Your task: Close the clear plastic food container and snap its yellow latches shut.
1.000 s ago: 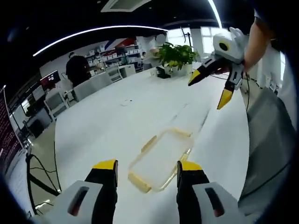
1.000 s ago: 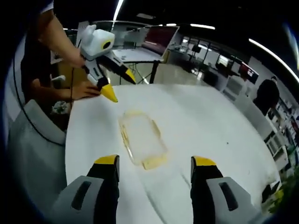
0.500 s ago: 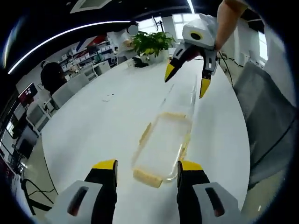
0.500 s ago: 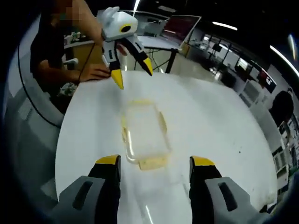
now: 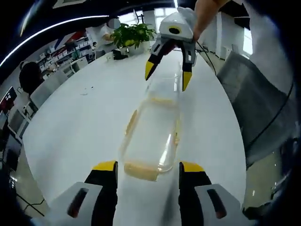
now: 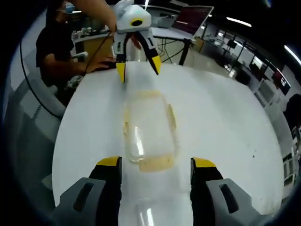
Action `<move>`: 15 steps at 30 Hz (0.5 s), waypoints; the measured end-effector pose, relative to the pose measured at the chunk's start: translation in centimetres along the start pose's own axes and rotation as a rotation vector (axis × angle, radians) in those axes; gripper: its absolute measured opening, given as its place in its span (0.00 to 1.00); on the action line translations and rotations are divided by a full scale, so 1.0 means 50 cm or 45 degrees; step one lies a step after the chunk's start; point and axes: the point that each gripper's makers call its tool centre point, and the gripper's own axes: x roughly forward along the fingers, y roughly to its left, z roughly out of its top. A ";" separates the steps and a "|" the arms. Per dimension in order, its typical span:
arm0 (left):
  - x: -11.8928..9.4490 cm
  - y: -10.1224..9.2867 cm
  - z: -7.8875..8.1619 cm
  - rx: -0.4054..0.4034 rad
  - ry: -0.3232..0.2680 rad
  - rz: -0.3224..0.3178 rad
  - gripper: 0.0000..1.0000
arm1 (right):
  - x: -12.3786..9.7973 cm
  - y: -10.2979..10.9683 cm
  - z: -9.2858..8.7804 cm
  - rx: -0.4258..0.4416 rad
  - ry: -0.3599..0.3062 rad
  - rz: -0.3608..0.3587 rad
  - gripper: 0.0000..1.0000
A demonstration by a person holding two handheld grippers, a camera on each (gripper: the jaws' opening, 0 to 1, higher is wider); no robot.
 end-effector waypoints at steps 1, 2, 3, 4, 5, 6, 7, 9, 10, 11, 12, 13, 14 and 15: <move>0.001 0.001 -0.003 0.022 0.004 -0.028 0.49 | 0.002 0.000 -0.001 0.000 0.003 0.004 0.56; 0.004 0.008 -0.011 0.056 0.026 -0.037 0.49 | 0.008 0.000 -0.004 -0.002 0.015 0.019 0.56; 0.005 0.010 -0.015 0.066 0.034 -0.052 0.49 | 0.011 -0.001 -0.005 -0.008 0.020 0.023 0.56; 0.007 0.012 -0.019 0.069 0.046 -0.074 0.49 | 0.017 -0.001 -0.006 -0.025 0.029 0.036 0.56; 0.009 0.014 -0.022 0.063 0.051 -0.085 0.49 | 0.021 -0.001 -0.007 -0.031 0.036 0.047 0.56; 0.012 0.020 -0.029 0.067 0.059 -0.091 0.50 | 0.026 -0.001 -0.009 -0.033 0.047 0.060 0.56; 0.014 0.022 -0.035 0.073 0.074 -0.100 0.50 | 0.030 0.000 -0.011 -0.033 0.056 0.069 0.56; 0.020 0.026 -0.044 0.105 0.096 -0.114 0.50 | 0.035 0.001 -0.012 -0.037 0.069 0.087 0.56; 0.023 0.028 -0.048 0.109 0.108 -0.121 0.50 | 0.037 0.001 -0.012 -0.040 0.073 0.097 0.56; 0.025 0.030 -0.050 0.109 0.115 -0.125 0.50 | 0.040 0.004 -0.016 -0.039 0.089 0.118 0.56; 0.025 0.030 -0.050 0.109 0.117 -0.127 0.50 | 0.042 0.003 -0.018 -0.039 0.094 0.124 0.56; 0.027 0.030 -0.051 0.114 0.120 -0.136 0.50 | 0.045 0.002 -0.023 -0.034 0.111 0.131 0.56; 0.030 0.026 -0.052 0.116 0.126 -0.146 0.50 | 0.047 0.001 -0.025 -0.032 0.119 0.136 0.56; 0.032 0.022 -0.052 0.116 0.128 -0.159 0.50 | 0.049 0.003 -0.027 -0.029 0.126 0.150 0.56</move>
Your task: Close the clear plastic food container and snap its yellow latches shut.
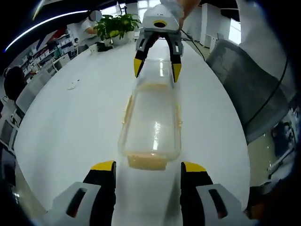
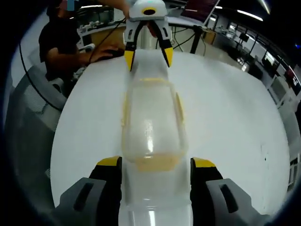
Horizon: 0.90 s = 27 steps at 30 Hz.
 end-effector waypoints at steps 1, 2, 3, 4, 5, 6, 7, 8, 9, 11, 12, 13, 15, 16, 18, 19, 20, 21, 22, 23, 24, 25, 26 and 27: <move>0.004 -0.001 0.000 0.008 0.006 -0.010 0.50 | 0.002 0.000 -0.002 -0.002 0.007 0.002 0.56; 0.009 0.000 -0.002 0.011 0.015 -0.019 0.50 | 0.003 0.000 -0.003 -0.008 0.017 0.004 0.56; 0.013 0.002 -0.007 0.016 0.019 -0.032 0.51 | 0.004 0.003 -0.005 -0.015 0.023 0.015 0.56; 0.016 0.002 -0.008 0.019 0.022 -0.038 0.51 | 0.005 0.004 -0.005 -0.015 0.025 0.019 0.56; 0.019 0.002 -0.008 0.025 0.025 -0.041 0.51 | 0.006 0.005 -0.006 -0.016 0.031 0.028 0.56; 0.023 0.002 -0.007 0.028 0.028 -0.049 0.51 | 0.008 0.007 -0.007 -0.018 0.039 0.039 0.56; 0.025 0.002 -0.006 0.030 0.029 -0.053 0.51 | 0.010 0.009 -0.009 -0.021 0.049 0.047 0.56; 0.026 0.003 -0.005 0.031 0.029 -0.056 0.51 | 0.013 0.009 -0.010 -0.019 0.055 0.054 0.56; 0.028 0.003 -0.002 0.028 0.026 -0.066 0.51 | 0.015 0.009 -0.010 -0.013 0.059 0.062 0.56; 0.028 0.002 -0.001 0.014 0.025 -0.087 0.51 | 0.019 0.008 -0.012 -0.011 0.070 0.064 0.56; 0.028 0.002 -0.003 0.018 0.028 -0.085 0.51 | 0.023 0.007 -0.012 -0.013 0.074 0.066 0.56; 0.028 0.003 -0.004 0.021 0.030 -0.084 0.51 | 0.025 0.006 -0.013 -0.012 0.079 0.067 0.56; 0.029 0.002 -0.007 0.006 0.036 -0.095 0.52 | 0.031 0.006 -0.019 -0.020 0.109 0.072 0.56; 0.030 0.001 -0.008 0.004 0.037 -0.102 0.52 | 0.035 0.005 -0.023 -0.027 0.118 0.078 0.56; 0.030 -0.007 -0.007 0.008 0.044 -0.111 0.52 | 0.038 0.005 -0.024 -0.025 0.126 0.086 0.56; 0.031 -0.010 -0.008 0.008 0.047 -0.121 0.52 | 0.038 0.005 -0.024 -0.026 0.127 0.086 0.56; 0.031 -0.012 -0.009 0.007 0.048 -0.127 0.51 | 0.039 0.005 -0.024 -0.028 0.129 0.087 0.56; 0.033 -0.014 -0.011 0.013 0.053 -0.132 0.51 | 0.039 0.005 -0.023 -0.031 0.130 0.087 0.55; 0.035 -0.013 -0.013 0.014 0.060 -0.130 0.51 | 0.041 0.006 -0.022 -0.036 0.128 0.090 0.56; 0.036 -0.014 -0.012 0.011 0.059 -0.134 0.52 | 0.042 0.006 -0.023 -0.037 0.133 0.092 0.56; 0.037 -0.015 -0.012 0.011 0.059 -0.136 0.52 | 0.043 0.007 -0.024 -0.040 0.136 0.092 0.55; 0.040 -0.013 -0.012 0.016 0.060 -0.133 0.51 | 0.044 0.007 -0.024 -0.042 0.137 0.092 0.55; 0.041 -0.013 -0.012 0.020 0.061 -0.133 0.51 | 0.045 0.008 -0.026 -0.048 0.144 0.092 0.55; 0.043 -0.012 -0.010 0.023 0.060 -0.132 0.51 | 0.045 0.008 -0.023 -0.049 0.136 0.087 0.55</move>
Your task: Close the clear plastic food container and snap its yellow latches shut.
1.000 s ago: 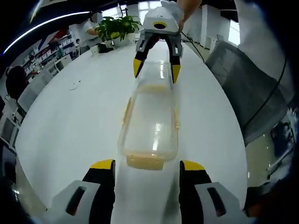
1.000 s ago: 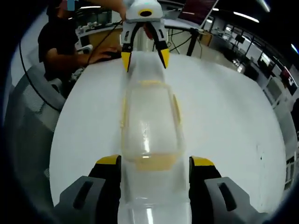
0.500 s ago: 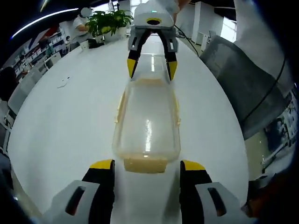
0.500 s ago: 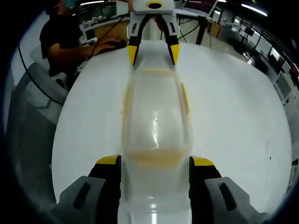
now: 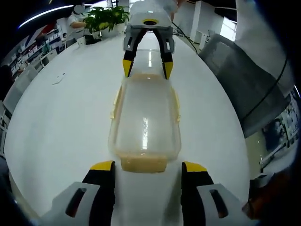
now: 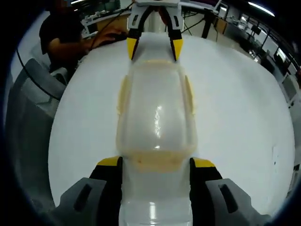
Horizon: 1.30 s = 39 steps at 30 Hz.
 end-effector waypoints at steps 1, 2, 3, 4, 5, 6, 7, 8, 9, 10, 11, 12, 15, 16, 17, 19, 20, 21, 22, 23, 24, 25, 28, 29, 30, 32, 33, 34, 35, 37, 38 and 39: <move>0.001 0.000 0.001 0.001 -0.002 0.000 0.51 | 0.000 -0.002 -0.002 0.003 0.006 0.001 0.55; 0.003 0.000 0.004 0.001 -0.004 -0.004 0.51 | 0.000 -0.002 -0.002 0.004 0.005 0.000 0.55; 0.004 0.000 0.005 0.003 -0.005 -0.004 0.50 | 0.000 -0.002 -0.002 0.004 0.004 0.000 0.55; 0.005 0.000 0.009 0.004 -0.010 -0.005 0.50 | 0.000 -0.002 -0.001 0.008 0.002 -0.001 0.54; 0.006 -0.001 0.011 0.004 -0.011 -0.007 0.50 | 0.000 -0.002 -0.001 0.010 0.002 -0.001 0.54; 0.008 -0.002 0.013 0.006 -0.013 -0.008 0.49 | -0.001 -0.002 -0.001 0.011 0.002 -0.002 0.53; 0.008 -0.002 0.015 0.010 -0.014 -0.009 0.48 | -0.001 -0.002 -0.001 0.015 0.003 -0.004 0.53; 0.011 -0.001 0.015 0.011 -0.015 -0.008 0.48 | -0.002 -0.002 -0.002 0.017 0.005 -0.006 0.53; 0.012 0.000 0.014 0.011 -0.012 -0.006 0.48 | -0.002 -0.002 -0.001 0.018 0.008 -0.007 0.53; 0.013 0.001 0.013 0.012 -0.012 -0.004 0.48 | -0.003 -0.001 -0.002 0.017 0.009 -0.008 0.52; 0.014 0.003 0.012 0.012 -0.010 -0.003 0.47 | -0.003 0.002 -0.001 0.013 0.011 -0.006 0.52; 0.014 0.003 0.011 0.013 -0.008 -0.003 0.47 | -0.003 0.003 -0.001 0.008 0.013 -0.006 0.51; 0.018 0.005 0.006 0.014 0.001 0.003 0.45 | -0.004 0.004 -0.001 0.009 0.020 -0.006 0.50; 0.018 0.006 0.005 0.015 0.005 0.005 0.45 | -0.004 0.005 -0.001 0.007 0.022 -0.005 0.50; 0.020 0.005 0.005 0.019 0.003 0.005 0.45 | -0.004 0.004 -0.001 0.009 0.024 -0.006 0.50; 0.023 0.003 0.002 0.022 0.014 0.001 0.44 | -0.004 0.003 -0.001 0.011 0.028 -0.007 0.49; 0.025 0.002 0.001 0.027 0.018 0.001 0.43 | -0.005 0.004 -0.002 0.013 0.032 -0.007 0.49; 0.026 0.002 0.000 0.031 0.021 0.000 0.43 | -0.004 0.003 -0.002 0.013 0.034 -0.007 0.49; 0.027 0.002 -0.002 0.031 0.028 0.001 0.42 | -0.005 0.004 -0.002 0.013 0.037 -0.007 0.48; 0.027 0.004 -0.001 0.034 0.024 0.006 0.42 | -0.004 0.004 -0.002 0.012 0.039 -0.007 0.48; 0.026 0.006 -0.001 0.024 0.023 0.007 0.41 | -0.005 0.005 -0.002 0.010 0.042 -0.006 0.47; 0.027 0.007 -0.001 0.020 0.020 0.008 0.40 | -0.005 0.005 -0.002 0.005 0.042 -0.004 0.46; 0.027 0.010 -0.001 0.019 0.018 0.017 0.39 | -0.003 0.000 -0.004 0.001 0.043 -0.004 0.43; 0.027 0.011 -0.001 0.016 0.018 0.018 0.39 | -0.004 0.000 -0.004 0.001 0.044 -0.004 0.42; 0.027 0.011 -0.001 0.014 0.018 0.021 0.39 | -0.004 0.001 -0.004 -0.001 0.044 -0.003 0.41; 0.027 0.012 -0.001 0.022 0.018 0.026 0.38 | -0.004 0.001 -0.004 -0.001 0.046 -0.004 0.41; 0.027 0.012 -0.001 0.025 0.017 0.028 0.38 | -0.004 0.002 -0.004 -0.001 0.047 -0.004 0.41; 0.027 0.013 -0.002 0.023 0.017 0.028 0.38 | -0.004 0.002 -0.003 -0.002 0.048 -0.004 0.41; 0.027 0.013 -0.002 0.024 0.016 0.029 0.38 | -0.005 0.002 -0.003 -0.002 0.048 -0.004 0.41; 0.027 0.014 -0.003 0.023 0.013 0.030 0.38 | -0.005 0.003 -0.003 -0.002 0.049 -0.004 0.41; 0.027 0.013 -0.003 0.023 0.012 0.030 0.38 | -0.005 0.003 -0.003 -0.002 0.050 -0.004 0.41; 0.027 0.014 -0.003 0.023 0.013 0.030 0.38 | -0.005 0.003 -0.002 -0.002 0.051 -0.004 0.41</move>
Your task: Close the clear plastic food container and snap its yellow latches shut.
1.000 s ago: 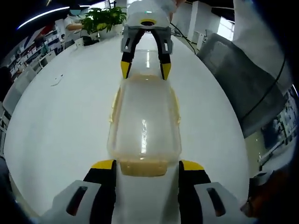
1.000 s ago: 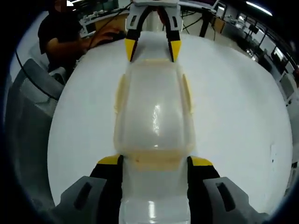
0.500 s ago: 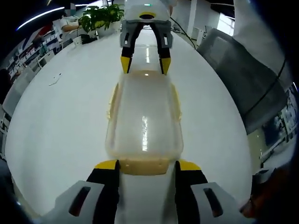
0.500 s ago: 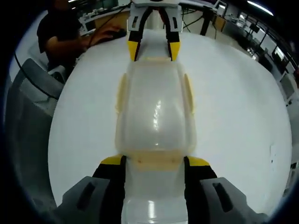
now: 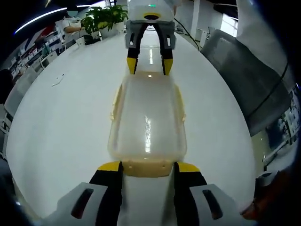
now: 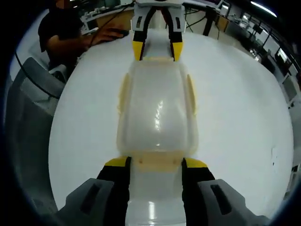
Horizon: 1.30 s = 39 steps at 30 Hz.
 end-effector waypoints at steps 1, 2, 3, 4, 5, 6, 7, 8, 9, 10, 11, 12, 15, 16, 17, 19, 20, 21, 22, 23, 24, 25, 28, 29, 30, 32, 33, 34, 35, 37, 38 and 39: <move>0.000 0.000 0.000 0.001 0.001 0.000 0.38 | 0.000 0.000 0.000 0.000 0.001 0.000 0.40; 0.000 0.000 0.000 0.002 0.002 0.000 0.38 | 0.001 -0.003 -0.001 -0.003 0.005 -0.001 0.38; 0.000 -0.001 0.001 0.003 0.004 0.000 0.37 | 0.001 -0.004 -0.001 0.001 0.006 -0.001 0.38; 0.000 0.000 0.001 0.002 0.007 0.000 0.36 | 0.001 -0.003 0.000 -0.003 0.005 0.000 0.38; -0.001 0.000 0.001 0.002 0.011 0.000 0.35 | 0.000 -0.003 0.000 -0.007 0.007 -0.001 0.38; -0.001 0.000 0.001 0.002 0.012 0.000 0.34 | 0.000 -0.002 0.000 -0.010 0.009 -0.001 0.38; -0.001 0.000 0.001 0.005 0.014 -0.002 0.34 | 0.000 -0.002 0.001 -0.014 0.010 -0.002 0.38; -0.001 0.000 0.001 0.007 0.016 -0.002 0.34 | 0.000 -0.002 0.000 -0.012 0.011 -0.002 0.38; -0.001 -0.001 0.002 0.007 0.020 -0.002 0.34 | 0.000 -0.002 0.001 -0.009 0.012 0.000 0.38; -0.001 -0.001 0.002 0.008 0.023 -0.001 0.34 | -0.001 -0.002 0.001 -0.009 0.012 0.001 0.38; -0.001 -0.001 0.003 0.008 0.030 0.002 0.34 | -0.001 -0.002 0.001 -0.008 0.013 0.002 0.38; -0.001 -0.002 0.003 0.004 0.035 0.004 0.34 | -0.001 -0.002 0.001 -0.007 0.014 0.002 0.38; -0.002 -0.003 0.003 0.000 0.043 0.006 0.34 | -0.002 -0.001 0.001 -0.010 0.018 0.002 0.37; -0.002 -0.003 0.003 -0.001 0.043 0.008 0.34 | -0.003 0.000 0.001 -0.011 0.018 0.003 0.37; -0.003 -0.003 0.003 -0.001 0.043 0.011 0.33 | -0.003 -0.001 0.001 -0.016 0.019 0.002 0.36; -0.003 -0.002 0.002 -0.011 0.048 0.015 0.33 | -0.001 -0.006 0.000 -0.021 0.021 0.000 0.36; -0.003 -0.002 0.002 -0.014 0.048 0.014 0.33 | -0.002 -0.007 0.000 -0.026 0.023 -0.003 0.36; -0.004 -0.004 0.003 -0.024 0.047 0.007 0.33 | -0.002 -0.008 0.000 -0.032 0.027 -0.004 0.36; -0.005 -0.005 0.002 -0.029 0.053 0.004 0.33 | -0.004 -0.008 0.001 -0.032 0.027 -0.004 0.36; -0.006 -0.006 0.003 -0.024 0.056 0.001 0.33 | -0.005 -0.007 0.001 -0.032 0.026 -0.001 0.36; -0.008 -0.007 0.004 -0.021 0.064 0.000 0.33 | -0.008 -0.007 0.003 -0.037 0.024 -0.001 0.36; -0.010 -0.008 0.006 -0.020 0.069 0.000 0.33 | -0.010 -0.007 0.004 -0.035 0.023 0.002 0.36; -0.023 -0.009 0.012 -0.016 0.077 -0.002 0.33 | -0.013 -0.007 0.005 -0.043 0.018 0.000 0.36; -0.028 -0.009 0.014 -0.016 0.078 -0.002 0.33 | -0.014 -0.007 0.006 -0.043 0.017 0.000 0.36; -0.034 -0.010 0.017 -0.018 0.081 -0.002 0.33 | -0.020 -0.007 0.010 -0.041 0.011 0.003 0.36; -0.046 -0.013 0.024 -0.016 0.086 -0.002 0.33 | -0.028 -0.008 0.016 -0.045 0.003 0.001 0.36; -0.051 -0.015 0.027 -0.016 0.090 -0.001 0.33 | -0.032 -0.007 0.018 -0.042 0.000 0.003 0.36; -0.057 -0.018 0.031 -0.013 0.097 0.000 0.33 | -0.042 -0.002 0.022 -0.043 -0.007 0.003 0.36; -0.062 -0.020 0.035 -0.012 0.098 0.001 0.33 | -0.047 0.000 0.024 -0.043 -0.008 0.004 0.36; -0.074 -0.025 0.044 -0.010 0.101 0.004 0.33 | -0.062 0.007 0.027 -0.045 -0.015 0.006 0.36; -0.079 -0.026 0.048 -0.010 0.103 0.007 0.33 | -0.069 0.011 0.029 -0.043 -0.018 0.009 0.36; -0.085 -0.029 0.055 -0.011 0.105 0.009 0.33 | -0.078 0.014 0.030 -0.042 -0.022 0.013 0.36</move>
